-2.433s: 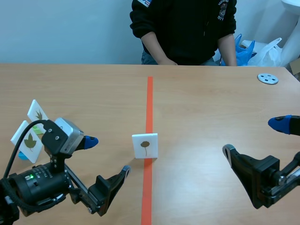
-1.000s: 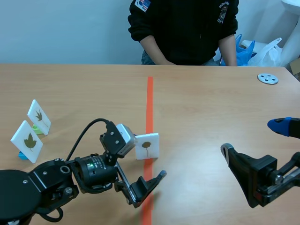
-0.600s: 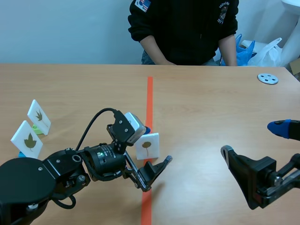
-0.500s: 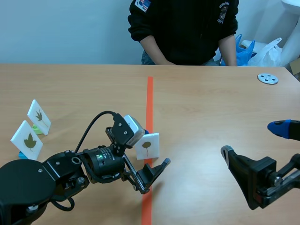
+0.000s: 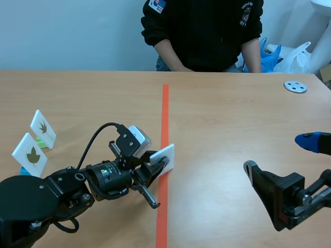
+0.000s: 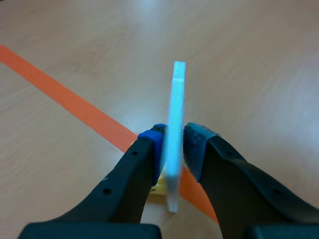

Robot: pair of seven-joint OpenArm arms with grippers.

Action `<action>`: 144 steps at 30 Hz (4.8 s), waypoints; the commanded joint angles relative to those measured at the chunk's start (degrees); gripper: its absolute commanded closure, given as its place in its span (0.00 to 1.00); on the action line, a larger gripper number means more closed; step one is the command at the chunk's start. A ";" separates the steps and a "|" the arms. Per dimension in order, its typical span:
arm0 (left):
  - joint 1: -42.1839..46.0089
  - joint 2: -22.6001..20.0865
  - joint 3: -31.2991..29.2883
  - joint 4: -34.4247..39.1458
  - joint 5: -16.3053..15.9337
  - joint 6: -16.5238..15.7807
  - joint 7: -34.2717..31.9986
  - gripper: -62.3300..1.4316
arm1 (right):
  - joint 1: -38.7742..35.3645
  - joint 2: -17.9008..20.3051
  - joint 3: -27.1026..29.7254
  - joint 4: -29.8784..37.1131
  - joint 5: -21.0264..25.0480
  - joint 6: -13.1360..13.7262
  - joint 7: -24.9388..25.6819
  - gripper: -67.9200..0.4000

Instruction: Sort the leaf by its shape. The table is split by an orange tape line. A compound leaf with several leaflets goes to the left side, a simple leaf with one blade goes to the right side. Return to the home posture when a red brick is placed on the table.

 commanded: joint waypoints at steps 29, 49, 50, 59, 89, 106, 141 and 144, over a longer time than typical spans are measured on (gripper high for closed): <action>21.33 -10.51 -18.56 37.77 -15.61 -0.59 15.32 0.91 | 1.97 0.17 0.66 0.22 0.20 -0.17 1.01 0.00; 46.10 -7.72 -47.54 51.91 -17.99 2.86 16.63 0.91 | 2.27 0.20 0.66 0.22 0.20 -0.17 0.61 0.00; 46.23 -7.41 -48.43 51.91 -17.97 3.23 17.16 0.91 | 2.27 0.20 0.66 0.22 0.20 -0.17 0.61 0.00; 45.83 -6.19 -51.49 44.63 -17.97 6.05 17.09 0.91 | 2.27 0.20 0.66 0.22 0.22 -0.17 0.61 0.00; 37.31 -5.40 -51.71 26.43 -18.16 6.01 10.82 0.55 | 2.27 0.17 0.66 0.22 0.20 -0.17 0.61 0.00; 44.87 -5.92 -61.66 40.89 -21.66 -3.89 8.33 0.00 | 2.29 0.17 0.66 0.22 0.20 -0.17 0.61 0.00; 60.02 -7.30 -51.47 70.25 -14.34 -23.89 24.76 0.00 | 2.25 0.35 0.92 0.22 0.24 0.04 0.33 0.00; 59.80 -7.30 -50.90 70.25 -12.66 -23.02 23.15 0.00 | 2.25 0.35 0.90 0.22 0.26 0.04 0.28 0.00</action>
